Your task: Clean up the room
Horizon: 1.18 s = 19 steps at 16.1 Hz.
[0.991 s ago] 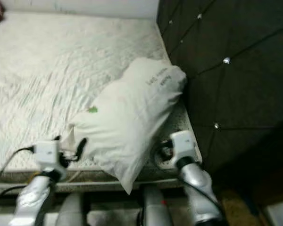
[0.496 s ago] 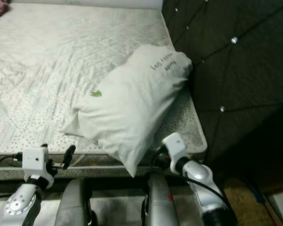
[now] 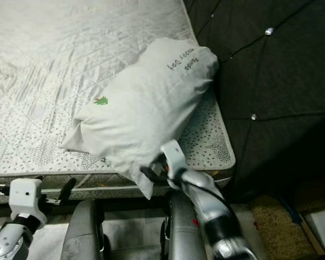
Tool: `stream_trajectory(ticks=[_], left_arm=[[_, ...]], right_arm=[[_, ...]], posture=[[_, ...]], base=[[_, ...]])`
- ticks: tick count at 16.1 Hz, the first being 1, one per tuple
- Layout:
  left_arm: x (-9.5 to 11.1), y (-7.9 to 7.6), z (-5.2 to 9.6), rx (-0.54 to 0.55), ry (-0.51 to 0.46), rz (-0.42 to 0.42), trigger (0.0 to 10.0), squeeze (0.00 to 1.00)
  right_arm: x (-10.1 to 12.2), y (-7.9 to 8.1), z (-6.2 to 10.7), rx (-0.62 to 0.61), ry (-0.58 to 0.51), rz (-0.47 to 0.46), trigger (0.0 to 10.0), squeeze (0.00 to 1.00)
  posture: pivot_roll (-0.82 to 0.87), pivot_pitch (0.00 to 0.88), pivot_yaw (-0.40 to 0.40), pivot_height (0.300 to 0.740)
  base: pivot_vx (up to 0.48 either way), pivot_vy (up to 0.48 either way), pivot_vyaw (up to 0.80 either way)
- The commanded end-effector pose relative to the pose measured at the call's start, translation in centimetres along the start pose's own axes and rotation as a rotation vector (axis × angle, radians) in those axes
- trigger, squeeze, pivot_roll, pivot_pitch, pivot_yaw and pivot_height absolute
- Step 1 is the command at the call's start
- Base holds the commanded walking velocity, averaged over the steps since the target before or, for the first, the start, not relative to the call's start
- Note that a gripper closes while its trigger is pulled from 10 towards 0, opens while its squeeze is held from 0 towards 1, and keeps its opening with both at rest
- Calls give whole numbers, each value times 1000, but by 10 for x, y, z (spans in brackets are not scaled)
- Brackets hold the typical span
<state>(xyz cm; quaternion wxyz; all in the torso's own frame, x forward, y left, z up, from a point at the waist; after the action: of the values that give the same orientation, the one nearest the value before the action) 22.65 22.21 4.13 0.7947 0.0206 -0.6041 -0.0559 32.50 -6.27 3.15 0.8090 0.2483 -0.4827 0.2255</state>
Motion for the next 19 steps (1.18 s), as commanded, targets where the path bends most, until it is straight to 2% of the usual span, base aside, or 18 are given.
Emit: stream_trajectory(ticks=[1,3,4,6,9,11,15,17,19], left_arm=[[0,4,3,5,10,-16,10000,0],[-1,13,5,25,11,-27,10000,0],[-4,20,6,44,14,-34,10000,0],[-2,24,7,53,8,-43,10000,0],[1,25,8,61,3,-42,10000,0],[6,24,6,52,-20,-16,10000,0],[31,-3,-1,-85,-90,30,10000,0],[41,-21,-4,-179,-115,-6,10000,0],[43,-25,-6,-195,-113,-1,10000,0]], right_arm=[[1,-7,0,-37,0,-31,10000,0],[24,-13,-12,-133,-61,-62,10000,0],[40,-10,-19,-146,-116,-143,0,0],[47,-7,-24,-167,-130,-218,0,0],[39,-6,-25,-187,-108,-276,0,0],[30,-16,-20,-263,-103,-337,0,0],[26,-40,-10,-385,-118,-353,0,0],[35,-54,-6,-428,-146,-340,0,0],[42,-66,-1,-468,-167,-336,0,0]], posture=[[157,191,-56,581],[167,202,-60,581],[173,204,-60,581],[173,208,-66,581],[162,212,-73,581],[149,209,-71,581],[140,185,-79,581],[136,180,-83,581],[133,171,-85,581]], base=[[0,0,0],[0,0,0],[0,0,0],[0,0,0],[0,0,0],[0,0,0],[0,0,0],[0,0,0],[0,0,0]])
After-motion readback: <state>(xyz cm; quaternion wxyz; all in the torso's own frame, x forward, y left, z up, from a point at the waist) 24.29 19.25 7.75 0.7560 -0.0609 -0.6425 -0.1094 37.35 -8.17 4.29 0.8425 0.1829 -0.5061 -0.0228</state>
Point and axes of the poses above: a point about 5 cm out from each wrist's last joint towards the gripper, its own z axis pointing back from the gripper into the wrist, its own x axis along the axis of the wrist's last joint, y = z × x, the point moved 5 cm from there along -z, pointing out of the wrist towards the gripper, and after that the axes turned 2 degrees about -z, right-handed, at the moved point
